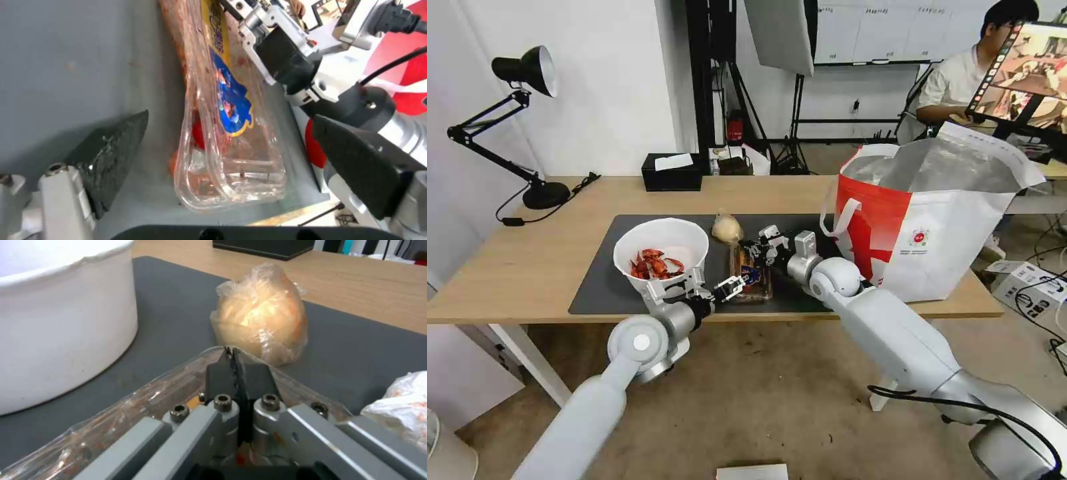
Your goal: Pick up the trash from the table and place it into the takeout bag.
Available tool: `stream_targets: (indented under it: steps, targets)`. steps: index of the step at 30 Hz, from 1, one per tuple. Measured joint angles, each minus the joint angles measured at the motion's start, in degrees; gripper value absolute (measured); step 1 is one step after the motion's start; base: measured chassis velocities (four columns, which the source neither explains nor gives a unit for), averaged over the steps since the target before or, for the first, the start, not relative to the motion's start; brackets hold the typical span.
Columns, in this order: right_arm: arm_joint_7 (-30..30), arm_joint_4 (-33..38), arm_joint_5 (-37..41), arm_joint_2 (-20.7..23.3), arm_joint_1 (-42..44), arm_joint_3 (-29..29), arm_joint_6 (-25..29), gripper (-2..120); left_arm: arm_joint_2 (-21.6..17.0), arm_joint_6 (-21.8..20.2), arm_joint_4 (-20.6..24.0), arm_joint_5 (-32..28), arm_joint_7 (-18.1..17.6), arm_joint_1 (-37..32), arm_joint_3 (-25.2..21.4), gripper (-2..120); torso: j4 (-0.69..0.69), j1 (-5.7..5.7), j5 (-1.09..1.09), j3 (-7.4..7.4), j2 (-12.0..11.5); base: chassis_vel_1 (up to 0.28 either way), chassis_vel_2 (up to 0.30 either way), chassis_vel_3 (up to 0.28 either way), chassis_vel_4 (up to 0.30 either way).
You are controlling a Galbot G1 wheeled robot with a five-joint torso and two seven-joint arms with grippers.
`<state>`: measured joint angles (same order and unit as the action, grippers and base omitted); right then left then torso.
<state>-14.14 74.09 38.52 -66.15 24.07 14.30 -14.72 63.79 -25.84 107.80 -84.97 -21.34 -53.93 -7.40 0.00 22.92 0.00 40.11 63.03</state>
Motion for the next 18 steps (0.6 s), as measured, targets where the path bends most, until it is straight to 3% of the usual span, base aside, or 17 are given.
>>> stream_targets:
  steps: [9,10,15,18]
  targets:
    - [0.07,0.00,-0.01,0.02,-0.07,0.01,0.05,0,0.00,0.28,-0.30,0.05,-0.16,0.04,0.34,72,0.00,0.00,0.00,0.00,0.00,0.000,0.000,0.000,0.000]
    - [0.10,0.00,-0.01,0.03,-0.09,0.05,0.06,0,-0.02,0.36,-0.30,0.10,-0.19,0.03,0.35,62,0.00,0.00,0.00,0.00,0.00,0.000,0.000,0.000,0.000]
    - [0.13,0.05,-0.03,0.04,-0.09,0.13,0.08,0,-0.10,0.49,-0.29,0.23,-0.23,-0.03,0.35,48,0.00,0.00,0.00,0.00,0.00,0.000,0.000,0.000,0.000]
    - [0.15,0.09,-0.09,0.04,-0.07,0.17,0.10,0,-0.18,0.64,-0.26,0.44,-0.24,-0.20,0.35,34,0.00,0.00,0.00,0.00,0.00,0.000,0.000,0.000,0.000]
